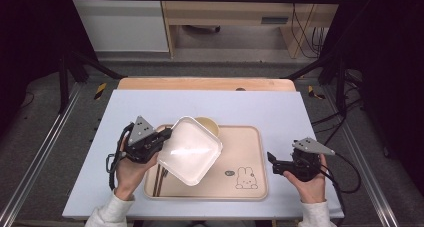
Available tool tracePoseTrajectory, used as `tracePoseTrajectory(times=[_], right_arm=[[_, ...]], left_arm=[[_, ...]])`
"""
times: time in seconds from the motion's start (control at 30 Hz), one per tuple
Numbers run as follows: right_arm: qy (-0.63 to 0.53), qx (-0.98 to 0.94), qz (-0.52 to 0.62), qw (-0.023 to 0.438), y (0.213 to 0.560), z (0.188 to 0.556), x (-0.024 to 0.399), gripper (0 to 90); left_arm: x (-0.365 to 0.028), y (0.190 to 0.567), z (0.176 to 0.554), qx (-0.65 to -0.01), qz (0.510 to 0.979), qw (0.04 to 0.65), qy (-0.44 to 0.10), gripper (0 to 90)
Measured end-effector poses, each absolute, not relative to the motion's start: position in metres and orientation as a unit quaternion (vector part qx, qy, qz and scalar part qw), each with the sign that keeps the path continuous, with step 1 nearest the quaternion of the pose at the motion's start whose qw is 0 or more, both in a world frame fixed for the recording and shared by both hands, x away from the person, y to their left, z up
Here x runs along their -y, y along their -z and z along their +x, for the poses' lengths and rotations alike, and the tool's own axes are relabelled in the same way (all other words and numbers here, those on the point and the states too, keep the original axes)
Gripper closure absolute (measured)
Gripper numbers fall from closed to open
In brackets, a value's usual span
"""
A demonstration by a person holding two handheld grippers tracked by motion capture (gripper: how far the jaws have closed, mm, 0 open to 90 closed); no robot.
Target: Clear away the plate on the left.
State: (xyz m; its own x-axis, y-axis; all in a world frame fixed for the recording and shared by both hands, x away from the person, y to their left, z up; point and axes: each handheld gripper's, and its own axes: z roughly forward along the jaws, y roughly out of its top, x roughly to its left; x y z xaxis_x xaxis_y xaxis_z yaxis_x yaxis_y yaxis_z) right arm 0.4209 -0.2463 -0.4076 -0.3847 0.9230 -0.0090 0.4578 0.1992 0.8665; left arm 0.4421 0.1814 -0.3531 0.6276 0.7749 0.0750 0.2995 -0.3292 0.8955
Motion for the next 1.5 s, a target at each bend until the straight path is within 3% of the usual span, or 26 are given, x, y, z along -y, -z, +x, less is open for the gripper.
tracePoseTrajectory(times=[0.67,1.5], right_arm=[[-0.420,-0.717,0.479,0.283,0.404,0.419,0.250,2.3],[-0.426,-0.713,0.480,0.282,0.402,0.417,0.252,2.4]], left_arm=[[-0.140,0.358,0.444,-0.337,0.781,0.457,-0.260,89.1],[-0.073,0.403,0.461,-0.343,0.806,0.427,-0.223,89.0]])
